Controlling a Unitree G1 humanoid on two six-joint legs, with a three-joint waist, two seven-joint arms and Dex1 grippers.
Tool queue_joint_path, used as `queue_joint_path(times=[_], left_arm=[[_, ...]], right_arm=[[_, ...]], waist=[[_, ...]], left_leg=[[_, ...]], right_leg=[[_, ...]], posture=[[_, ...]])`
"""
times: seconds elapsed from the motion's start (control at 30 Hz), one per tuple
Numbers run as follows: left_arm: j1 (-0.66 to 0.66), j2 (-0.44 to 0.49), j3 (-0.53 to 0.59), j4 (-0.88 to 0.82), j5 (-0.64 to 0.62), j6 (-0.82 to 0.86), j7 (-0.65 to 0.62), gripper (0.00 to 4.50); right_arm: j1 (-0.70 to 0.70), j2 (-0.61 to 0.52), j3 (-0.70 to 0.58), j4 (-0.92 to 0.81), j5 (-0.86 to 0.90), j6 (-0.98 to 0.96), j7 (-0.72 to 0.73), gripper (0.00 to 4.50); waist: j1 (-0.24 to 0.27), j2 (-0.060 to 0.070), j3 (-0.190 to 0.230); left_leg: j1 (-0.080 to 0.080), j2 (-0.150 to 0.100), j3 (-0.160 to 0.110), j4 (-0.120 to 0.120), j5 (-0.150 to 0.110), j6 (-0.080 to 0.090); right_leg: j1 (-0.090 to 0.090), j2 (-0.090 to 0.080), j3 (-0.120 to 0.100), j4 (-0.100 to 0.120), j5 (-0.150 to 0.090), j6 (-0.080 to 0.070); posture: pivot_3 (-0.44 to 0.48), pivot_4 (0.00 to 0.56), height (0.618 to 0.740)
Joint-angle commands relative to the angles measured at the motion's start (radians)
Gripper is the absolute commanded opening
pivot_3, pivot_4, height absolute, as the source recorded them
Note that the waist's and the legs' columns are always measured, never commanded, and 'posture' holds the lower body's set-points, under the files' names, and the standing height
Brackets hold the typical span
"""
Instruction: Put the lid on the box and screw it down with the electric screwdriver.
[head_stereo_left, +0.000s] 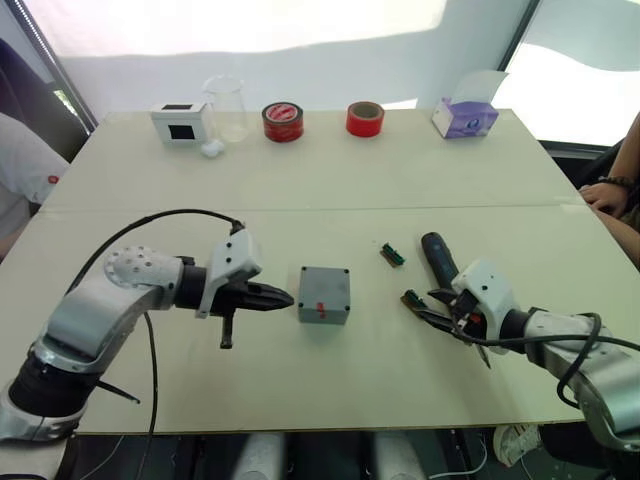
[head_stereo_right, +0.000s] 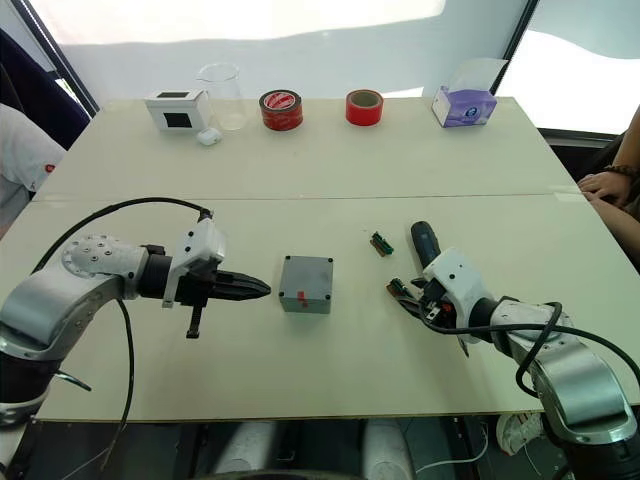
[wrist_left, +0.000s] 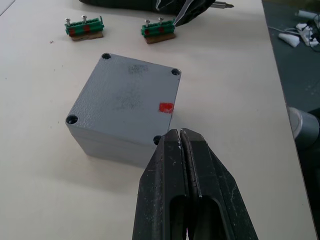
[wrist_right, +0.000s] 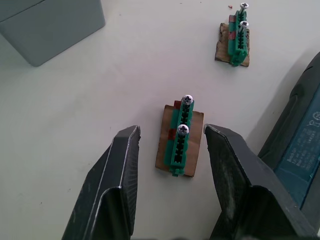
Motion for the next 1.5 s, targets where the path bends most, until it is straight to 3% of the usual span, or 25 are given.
queue_joint_path(times=[0.03, 0.17, 0.23, 0.37, 0.4, 0.73, 1.23, 1.5], left_arm=[[-0.002, 0.005, 0.003, -0.025, -0.009, -0.004, 0.008, 0.0], [-0.003, 0.004, 0.002, -0.024, -0.009, -0.005, 0.014, 0.0], [-0.004, 0.003, 0.002, -0.024, -0.009, -0.004, 0.017, 0.0], [-0.004, 0.004, 0.002, -0.025, -0.01, -0.004, 0.021, 0.0], [-0.005, 0.004, 0.002, -0.026, -0.01, -0.003, 0.023, 0.0], [-0.012, -0.003, 0.0, -0.016, -0.008, -0.003, 0.035, 0.0], [-0.024, -0.029, 0.038, 0.082, -0.033, -0.008, 0.039, 0.0], [0.007, -0.016, 0.104, 0.095, -0.075, 0.034, 0.07, 0.0]], right_arm=[[-0.018, 0.006, 0.006, 0.001, 0.001, -0.024, -0.011, 2.11], [-0.025, 0.008, 0.021, 0.01, 0.0, -0.028, -0.02, 2.11], [-0.029, 0.009, 0.028, 0.015, -0.002, -0.031, -0.025, 1.58], [-0.034, 0.007, 0.041, 0.025, -0.009, -0.036, -0.036, 0.08], [-0.034, 0.006, 0.044, 0.027, -0.011, -0.037, -0.038, 0.03], [-0.045, 0.01, 0.034, 0.026, -0.004, -0.032, -0.057, 0.03], [-0.093, 0.034, -0.079, -0.04, 0.15, 0.033, -0.057, 0.03], [-0.304, 0.143, 0.093, -0.025, 0.175, 0.033, -0.085, 0.03]], waist=[[0.0, 0.0, 0.0], [0.0, 0.0, 0.0], [0.0, 0.0, 0.0], [-0.001, 0.0, 0.0], [-0.001, 0.0, 0.0], [-0.001, 0.0, 0.0], [-0.001, 0.0, 0.0], [-0.008, 0.0, 0.0]], left_leg=[[0.0, 0.0, 0.0, 0.0, 0.0, 0.0], [0.0, 0.0, 0.0, 0.0, 0.0, 0.0], [0.0, 0.0, 0.0, 0.0, 0.0, 0.0], [0.0, 0.0, 0.0, 0.0, 0.0, 0.0], [0.0, 0.0, 0.0, 0.0, 0.0, 0.0], [0.0, 0.0, 0.0, 0.0, 0.0, 0.0], [0.0, 0.0, 0.0, 0.0, 0.0, 0.0], [0.0, 0.0, 0.0, 0.0, 0.0, 0.0]], right_leg=[[0.0, 0.0, 0.0, 0.0, 0.0, 0.0], [0.0, 0.0, 0.0, 0.0, 0.0, 0.0], [0.0, 0.0, 0.0, 0.0, 0.0, 0.0], [0.0, 0.001, 0.0, 0.0, 0.001, 0.002], [0.0, 0.001, 0.0, 0.0, 0.001, 0.002], [0.0, 0.001, 0.0, 0.0, 0.002, 0.003], [0.0, 0.001, 0.0, 0.001, 0.002, 0.004], [-0.001, 0.002, 0.0, 0.003, 0.002, 0.004]], posture=[[0.0, 0.15, 0.74], [0.0, 0.15, 0.74], [0.0, 0.15, 0.74], [0.0, 0.15, 0.74], [0.0, 0.15, 0.74], [0.0, 0.15, 0.74], [0.0, 0.15, 0.74], [0.0, 0.15, 0.74]])
